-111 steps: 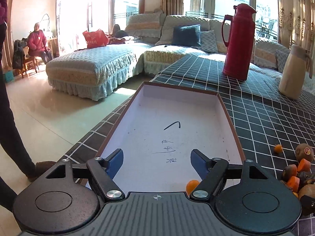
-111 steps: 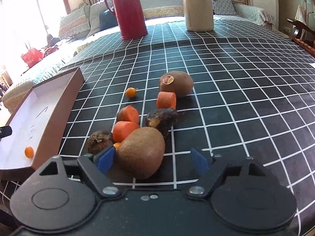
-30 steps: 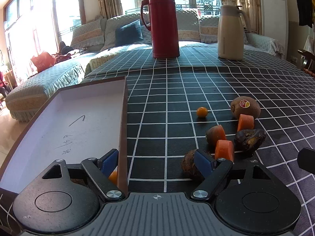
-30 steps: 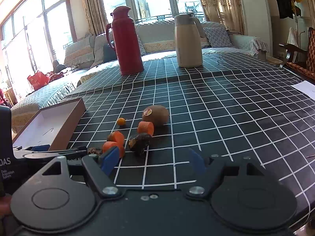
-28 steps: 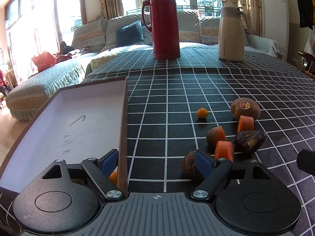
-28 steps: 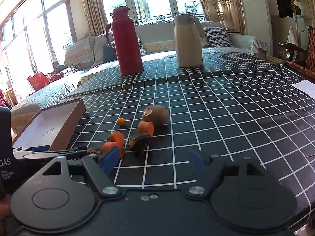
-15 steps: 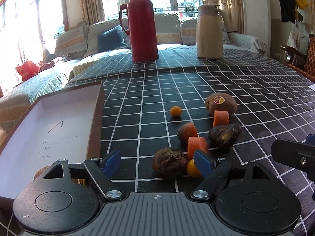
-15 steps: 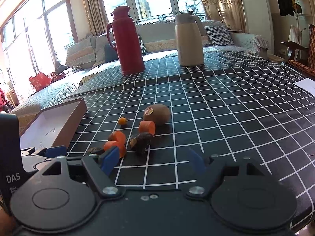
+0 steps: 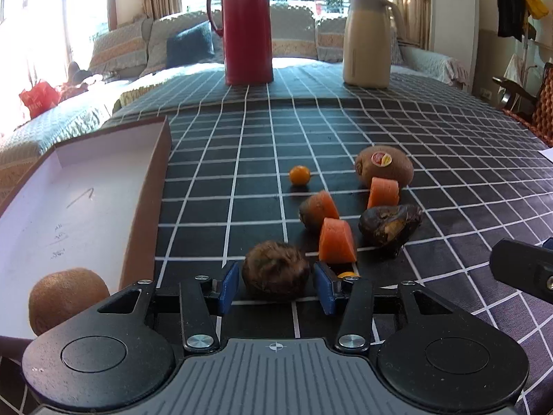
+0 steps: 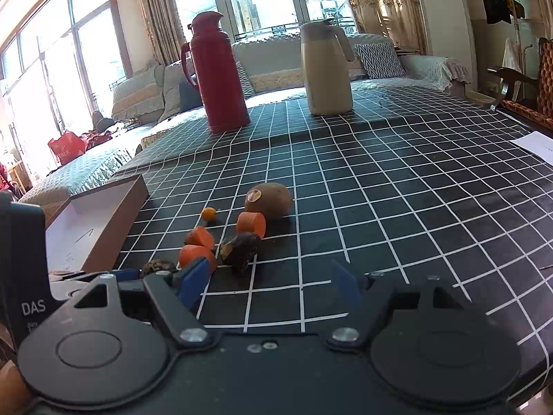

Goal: Organize fruits
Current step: 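Grasp the brown round fruit with the left gripper, then lower the brown fruit into the tray and open the left gripper while the right gripper grasps a kumquat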

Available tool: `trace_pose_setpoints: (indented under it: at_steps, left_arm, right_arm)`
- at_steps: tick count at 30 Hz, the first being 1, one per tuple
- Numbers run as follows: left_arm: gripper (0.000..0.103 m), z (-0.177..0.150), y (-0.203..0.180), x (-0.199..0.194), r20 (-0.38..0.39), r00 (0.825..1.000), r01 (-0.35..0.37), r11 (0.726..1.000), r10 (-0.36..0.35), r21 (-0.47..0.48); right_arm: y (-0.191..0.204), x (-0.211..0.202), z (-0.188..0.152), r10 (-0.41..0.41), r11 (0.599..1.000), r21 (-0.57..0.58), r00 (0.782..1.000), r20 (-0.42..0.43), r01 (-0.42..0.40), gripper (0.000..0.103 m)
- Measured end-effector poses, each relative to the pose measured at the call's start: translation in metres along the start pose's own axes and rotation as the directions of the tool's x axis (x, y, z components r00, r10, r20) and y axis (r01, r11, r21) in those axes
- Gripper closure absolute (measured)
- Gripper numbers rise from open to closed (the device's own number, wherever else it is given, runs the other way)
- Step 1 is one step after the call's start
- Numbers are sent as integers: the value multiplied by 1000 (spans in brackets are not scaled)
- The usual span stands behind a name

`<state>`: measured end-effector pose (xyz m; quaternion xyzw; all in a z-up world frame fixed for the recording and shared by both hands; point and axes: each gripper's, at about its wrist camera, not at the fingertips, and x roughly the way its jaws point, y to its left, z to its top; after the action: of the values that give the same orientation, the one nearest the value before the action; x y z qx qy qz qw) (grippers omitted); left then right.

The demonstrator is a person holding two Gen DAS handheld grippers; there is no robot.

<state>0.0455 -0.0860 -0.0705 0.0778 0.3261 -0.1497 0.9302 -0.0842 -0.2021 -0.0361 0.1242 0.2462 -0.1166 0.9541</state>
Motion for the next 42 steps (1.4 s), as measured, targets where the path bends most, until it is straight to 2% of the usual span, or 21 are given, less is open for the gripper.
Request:
trace_pose_setpoints:
  at_steps: [6, 7, 8, 9, 15, 19, 22, 25, 29, 31, 34, 37, 42]
  left_arm:
    - [51, 0, 2, 4, 0, 1000, -8, 1000, 8, -27]
    - [52, 0, 2, 2, 13, 1000, -11, 1000, 12, -27]
    - [58, 0, 2, 0, 25, 1000, -12, 1000, 12, -24]
    - [59, 0, 1, -1, 33, 999, -14, 1000, 15, -19]
    - [60, 5, 13, -11, 79, 996, -36, 998, 39, -47]
    - [60, 16, 28, -30, 153, 986, -64, 996, 73, -64]
    - [60, 25, 53, -42, 178, 975, -116, 988, 133, -103]
    - [60, 28, 89, -44, 153, 963, -198, 968, 221, -151]
    - [60, 23, 139, -32, 43, 950, -289, 922, 310, -259]
    - [60, 17, 154, -20, -15, 940, -332, 902, 341, -276]
    - [60, 9, 173, -11, -80, 937, -349, 887, 341, -303]
    - [59, 6, 182, -3, -120, 936, -351, 885, 329, -308]
    - [59, 1, 182, -1, -139, 937, -350, 887, 322, -300]
  right_arm:
    - [-4, 0, -1, -10, 1000, 11, 1000, -3, 10, 26]
    - [-5, 1, -1, -10, 1000, 14, 1000, -3, 10, 26]
    - [-5, 1, 0, -10, 1000, 14, 1000, -3, 10, 26]
    - [-5, 1, 0, -10, 1000, 13, 1000, -3, 10, 26]
    - [-5, 1, -1, -8, 1000, 13, 1000, -6, 8, 26]
    - [-3, 2, -1, -10, 1000, 5, 1000, -9, 11, 26]
    - [0, 4, -2, -13, 1000, -5, 1000, -14, 12, 26]
    - [3, 7, -3, -9, 1000, -7, 1000, -29, 8, 26]
    - [8, 8, -3, -8, 1000, -8, 1000, -28, 8, 26]
    - [11, 8, -3, -3, 1000, -10, 1000, -30, 3, 26]
    - [15, 9, -4, 2, 1000, -13, 999, -32, -2, 26]
    - [21, 10, -4, 6, 1000, -24, 999, -36, -7, 26]
    - [27, 12, -5, 7, 999, -38, 999, -43, -8, 26]
